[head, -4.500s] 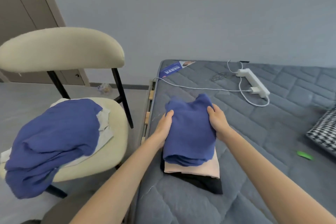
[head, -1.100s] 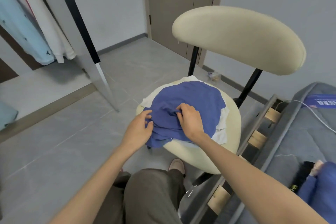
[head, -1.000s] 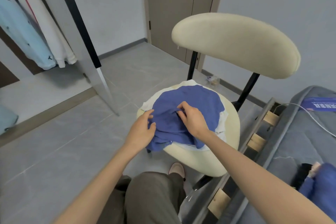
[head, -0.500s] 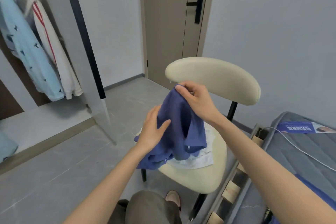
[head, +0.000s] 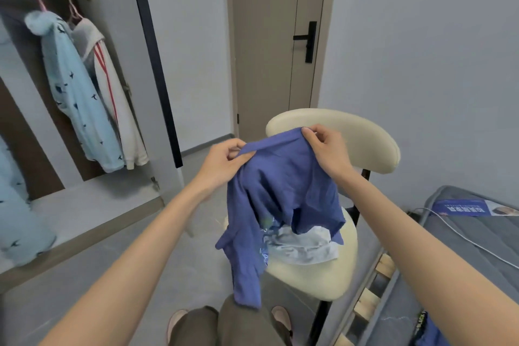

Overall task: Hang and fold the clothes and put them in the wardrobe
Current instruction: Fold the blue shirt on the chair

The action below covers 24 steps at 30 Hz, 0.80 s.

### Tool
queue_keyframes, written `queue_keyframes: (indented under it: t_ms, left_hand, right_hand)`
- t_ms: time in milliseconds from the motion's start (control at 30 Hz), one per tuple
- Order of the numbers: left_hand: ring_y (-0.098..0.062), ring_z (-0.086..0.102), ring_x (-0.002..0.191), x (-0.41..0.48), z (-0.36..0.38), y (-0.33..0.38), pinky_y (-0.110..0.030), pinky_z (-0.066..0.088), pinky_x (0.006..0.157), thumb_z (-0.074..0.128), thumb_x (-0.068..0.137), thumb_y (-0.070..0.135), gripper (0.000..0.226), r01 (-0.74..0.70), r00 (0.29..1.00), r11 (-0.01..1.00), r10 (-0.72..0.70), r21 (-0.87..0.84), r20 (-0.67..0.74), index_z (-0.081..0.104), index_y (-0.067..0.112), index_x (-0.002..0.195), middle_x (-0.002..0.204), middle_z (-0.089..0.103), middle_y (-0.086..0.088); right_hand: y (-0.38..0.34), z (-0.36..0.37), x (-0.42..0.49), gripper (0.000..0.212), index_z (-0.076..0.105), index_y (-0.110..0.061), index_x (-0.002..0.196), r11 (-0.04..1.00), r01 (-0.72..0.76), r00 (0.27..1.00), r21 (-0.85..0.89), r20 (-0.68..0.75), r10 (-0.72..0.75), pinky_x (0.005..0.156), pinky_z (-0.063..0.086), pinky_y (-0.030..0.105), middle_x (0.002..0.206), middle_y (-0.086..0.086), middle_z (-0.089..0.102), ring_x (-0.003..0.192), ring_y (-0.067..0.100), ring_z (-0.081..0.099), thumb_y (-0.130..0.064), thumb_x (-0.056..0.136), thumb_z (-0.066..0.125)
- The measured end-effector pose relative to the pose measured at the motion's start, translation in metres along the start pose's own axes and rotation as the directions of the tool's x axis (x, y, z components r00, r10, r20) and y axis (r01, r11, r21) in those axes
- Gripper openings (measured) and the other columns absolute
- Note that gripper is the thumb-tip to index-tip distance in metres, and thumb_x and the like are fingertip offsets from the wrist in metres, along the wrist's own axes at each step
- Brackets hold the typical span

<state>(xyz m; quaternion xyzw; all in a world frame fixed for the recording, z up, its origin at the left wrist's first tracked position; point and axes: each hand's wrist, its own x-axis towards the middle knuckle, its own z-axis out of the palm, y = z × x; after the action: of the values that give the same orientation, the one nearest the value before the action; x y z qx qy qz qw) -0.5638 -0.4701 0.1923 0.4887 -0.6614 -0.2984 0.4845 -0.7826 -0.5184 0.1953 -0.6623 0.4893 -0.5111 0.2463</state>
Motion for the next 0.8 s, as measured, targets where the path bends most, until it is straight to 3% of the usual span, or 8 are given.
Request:
queue_keyframes:
  t_ms: [167, 233, 367, 467, 533, 633, 700, 800]
  left_hand:
    - [-0.012, 0.068, 0.074, -0.011, -0.028, 0.012, -0.025, 0.055, 0.071, 0.062, 0.090, 0.028, 0.016, 0.077, 0.997, 0.982, -0.073, -0.170, 0.027, 0.068, 0.015, 0.094, 0.082, 0.072, -0.007]
    - [-0.011, 0.067, 0.070, -0.013, -0.037, 0.013, -0.024, 0.052, 0.066, 0.061, 0.090, 0.030, 0.018, 0.129, 0.987, 0.951, -0.149, -0.280, -0.053, 0.068, 0.013, 0.093, 0.078, 0.071, -0.003]
    - [-0.008, 0.062, 0.068, -0.010, -0.055, 0.009, -0.020, 0.051, 0.063, 0.061, 0.092, 0.030, 0.019, 0.159, 0.925, 0.916, -0.269, -0.369, -0.269, 0.063, 0.014, 0.082, 0.076, 0.065, 0.002]
    - [-0.011, 0.060, 0.075, -0.008, -0.066, 0.006, -0.024, 0.051, 0.070, 0.058, 0.093, 0.028, 0.019, 0.162, 0.887, 0.873, -0.333, -0.460, -0.320, 0.060, 0.013, 0.082, 0.082, 0.063, -0.001]
    - [-0.012, 0.060, 0.077, -0.007, -0.069, 0.008, -0.023, 0.051, 0.069, 0.057, 0.094, 0.026, 0.017, 0.158, 0.866, 0.834, -0.374, -0.528, -0.332, 0.059, 0.013, 0.084, 0.084, 0.063, -0.001]
    - [-0.012, 0.061, 0.076, -0.006, -0.074, 0.016, -0.023, 0.054, 0.067, 0.056, 0.095, 0.021, 0.014, 0.132, 0.861, 0.715, -0.425, -0.687, -0.278, 0.057, 0.010, 0.087, 0.085, 0.063, -0.004]
    - [-0.012, 0.063, 0.074, -0.005, -0.077, 0.022, -0.022, 0.056, 0.063, 0.054, 0.096, 0.018, 0.014, 0.097, 0.876, 0.628, -0.422, -0.772, -0.233, 0.056, 0.008, 0.087, 0.083, 0.064, -0.005]
    - [-0.011, 0.064, 0.067, -0.007, -0.084, 0.034, -0.022, 0.056, 0.063, 0.053, 0.096, 0.017, 0.018, 0.072, 0.907, 0.574, -0.378, -0.816, -0.186, 0.054, 0.008, 0.081, 0.072, 0.066, -0.003]
  right_hand:
    - [-0.015, 0.031, 0.001, 0.029, 0.063, -0.004, 0.089, 0.995, -0.032, 0.994, -0.096, 0.099, 0.041, 0.059, 0.041, 0.029, 0.078, 0.012, 0.067, 0.062, 0.019, 0.055, -0.028, 0.097, 0.048]
    - [-0.022, 0.042, -0.003, 0.023, 0.061, -0.005, 0.088, 0.997, -0.063, 0.982, -0.035, 0.176, 0.068, 0.055, 0.049, 0.029, 0.079, 0.011, 0.066, 0.056, 0.020, 0.060, -0.023, 0.098, 0.049]
    - [-0.037, 0.065, -0.025, 0.012, 0.061, -0.016, 0.097, 0.994, 0.004, 0.980, 0.111, 0.196, -0.025, 0.070, 0.053, 0.022, 0.097, -0.001, 0.068, 0.083, 0.015, 0.065, -0.023, 0.098, 0.052]
    - [-0.050, 0.081, -0.054, 0.016, 0.063, -0.017, 0.088, 0.986, 0.061, 0.976, 0.158, 0.197, -0.092, 0.076, 0.051, 0.026, 0.088, -0.006, 0.068, 0.079, 0.007, 0.062, -0.026, 0.096, 0.053]
    - [-0.056, 0.093, -0.078, 0.017, 0.062, -0.018, 0.088, 0.986, 0.054, 0.938, 0.157, 0.331, -0.104, 0.073, 0.048, 0.021, 0.086, -0.005, 0.068, 0.072, 0.004, 0.058, -0.030, 0.096, 0.053]
    - [-0.048, 0.122, -0.107, 0.028, 0.058, -0.021, 0.105, 0.992, 0.119, 0.849, 0.033, 0.515, -0.119, 0.078, 0.047, 0.018, 0.101, -0.010, 0.063, 0.086, 0.002, 0.058, -0.045, 0.094, 0.051]
    - [-0.039, 0.142, -0.119, 0.036, 0.055, -0.020, 0.108, 0.989, 0.147, 0.860, 0.022, 0.492, -0.138, 0.080, 0.048, 0.026, 0.101, -0.006, 0.061, 0.090, 0.008, 0.057, -0.051, 0.091, 0.052]
    - [-0.035, 0.163, -0.124, 0.025, 0.052, -0.024, 0.098, 0.990, 0.136, 0.924, 0.034, 0.357, -0.139, 0.071, 0.045, 0.024, 0.089, -0.010, 0.056, 0.080, 0.007, 0.053, -0.047, 0.091, 0.055]
